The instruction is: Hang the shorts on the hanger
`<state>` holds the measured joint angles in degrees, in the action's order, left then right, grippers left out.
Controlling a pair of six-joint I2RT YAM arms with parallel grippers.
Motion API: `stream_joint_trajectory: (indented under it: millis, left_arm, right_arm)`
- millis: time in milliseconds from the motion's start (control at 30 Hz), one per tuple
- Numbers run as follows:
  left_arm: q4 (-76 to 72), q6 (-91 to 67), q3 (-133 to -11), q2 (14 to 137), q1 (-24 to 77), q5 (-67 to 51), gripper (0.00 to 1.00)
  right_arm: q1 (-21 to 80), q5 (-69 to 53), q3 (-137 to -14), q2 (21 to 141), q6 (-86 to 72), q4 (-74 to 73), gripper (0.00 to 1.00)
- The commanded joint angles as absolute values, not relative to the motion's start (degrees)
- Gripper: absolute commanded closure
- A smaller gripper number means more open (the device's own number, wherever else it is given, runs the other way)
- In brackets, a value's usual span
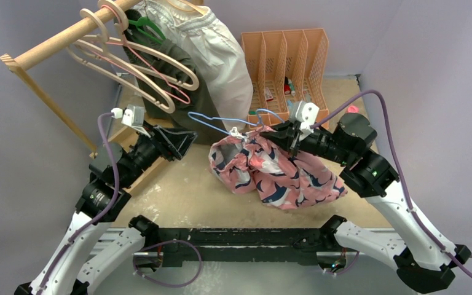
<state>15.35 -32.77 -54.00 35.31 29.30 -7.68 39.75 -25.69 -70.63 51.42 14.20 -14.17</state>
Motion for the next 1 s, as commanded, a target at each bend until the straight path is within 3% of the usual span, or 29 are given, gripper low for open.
stream_joint_trajectory:
  millis: [0,767,833,967]
  left_arm:
    - [13.80,-47.42,-52.69,34.45,29.09,-8.40,0.44]
    - [4.93,-56.45,-40.49,43.31,29.10,-15.05,0.48]
    - [5.07,-55.94,-40.35,43.68,29.11,-15.20,0.52]
    - [6.31,-53.92,-40.87,43.56,29.18,-14.94,0.71]
  right_arm:
    - [39.81,-21.80,-71.06,49.40,8.23,-5.83,1.00]
    - [39.83,-23.91,-68.74,48.62,3.70,0.34,1.00]
    - [39.82,-23.91,-68.52,48.54,3.69,0.43,1.00]
    - [39.81,-24.32,-68.30,48.47,3.73,0.12,1.00]
